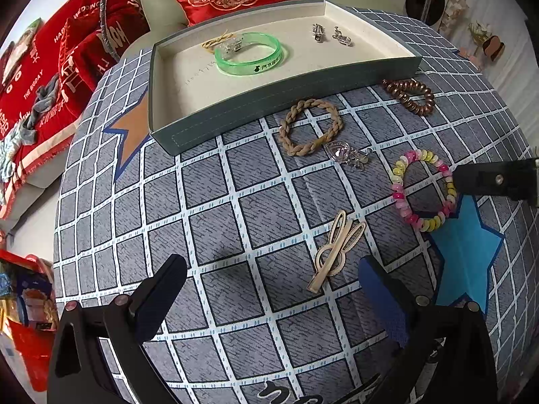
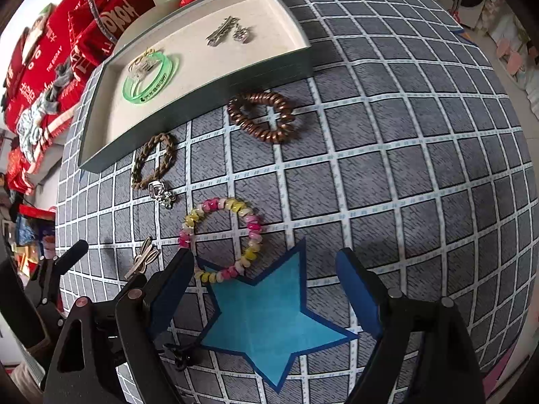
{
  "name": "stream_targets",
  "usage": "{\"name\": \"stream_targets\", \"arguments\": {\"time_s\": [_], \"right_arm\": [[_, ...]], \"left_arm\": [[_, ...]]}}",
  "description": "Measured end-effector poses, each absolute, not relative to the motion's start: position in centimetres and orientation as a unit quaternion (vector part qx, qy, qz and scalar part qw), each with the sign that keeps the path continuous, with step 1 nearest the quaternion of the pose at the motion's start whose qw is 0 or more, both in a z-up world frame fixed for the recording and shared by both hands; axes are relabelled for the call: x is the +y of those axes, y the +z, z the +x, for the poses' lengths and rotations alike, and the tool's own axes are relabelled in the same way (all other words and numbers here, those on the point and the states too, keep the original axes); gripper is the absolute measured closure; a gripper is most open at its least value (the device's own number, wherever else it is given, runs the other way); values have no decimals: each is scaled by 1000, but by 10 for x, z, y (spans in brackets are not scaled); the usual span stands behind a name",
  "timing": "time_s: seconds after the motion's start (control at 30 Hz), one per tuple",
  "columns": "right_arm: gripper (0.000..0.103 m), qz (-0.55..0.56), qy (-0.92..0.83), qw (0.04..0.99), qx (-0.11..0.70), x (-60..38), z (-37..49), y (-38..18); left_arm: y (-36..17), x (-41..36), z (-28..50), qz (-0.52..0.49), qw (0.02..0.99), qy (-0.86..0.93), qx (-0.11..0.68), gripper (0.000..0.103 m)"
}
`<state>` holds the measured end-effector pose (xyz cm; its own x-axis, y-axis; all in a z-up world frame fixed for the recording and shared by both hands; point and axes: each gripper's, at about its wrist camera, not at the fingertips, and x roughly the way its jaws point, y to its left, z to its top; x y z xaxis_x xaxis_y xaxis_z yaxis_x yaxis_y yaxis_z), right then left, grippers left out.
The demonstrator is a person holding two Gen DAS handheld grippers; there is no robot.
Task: Organize jewelry
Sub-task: 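Move both open tools back over the remaining jewelry, then grasp the beige bunny hair clip with the left tool while the right tool grasps the pink-yellow bead bracelet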
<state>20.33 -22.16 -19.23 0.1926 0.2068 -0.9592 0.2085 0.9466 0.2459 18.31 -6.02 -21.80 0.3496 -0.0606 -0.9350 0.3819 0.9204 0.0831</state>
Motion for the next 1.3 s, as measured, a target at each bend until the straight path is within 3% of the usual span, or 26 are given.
{"name": "stream_targets", "arguments": {"time_s": [0.2,0.43,0.6,0.7,0.73,0.77,0.8,0.87,1.3], "right_arm": [[23,140,-11,750,646,-206,208,-201],[30,93,-34,752,651,-180,213,-208],[40,33,-37,759,650,-154,211,-210],[58,29,-35,760,648,-147,209,-211],[69,27,-33,761,648,-147,207,-209],[81,26,-30,761,648,-146,206,-208],[85,24,-27,761,648,-144,205,-208],[93,29,-25,762,646,-143,203,-206],[93,110,18,788,606,-175,171,-156]], "left_arm": [[-218,-64,182,150,811,-142,548,0],[-221,-68,182,148,806,-152,552,9],[-218,-75,177,148,804,-168,551,27],[-217,-76,176,140,801,-178,554,40],[-216,-76,175,135,799,-184,556,46],[-215,-77,174,132,799,-190,556,62],[-215,-79,172,135,798,-193,554,69],[-214,-82,170,141,798,-193,553,69],[-183,-42,170,41,813,-174,554,69]]}}
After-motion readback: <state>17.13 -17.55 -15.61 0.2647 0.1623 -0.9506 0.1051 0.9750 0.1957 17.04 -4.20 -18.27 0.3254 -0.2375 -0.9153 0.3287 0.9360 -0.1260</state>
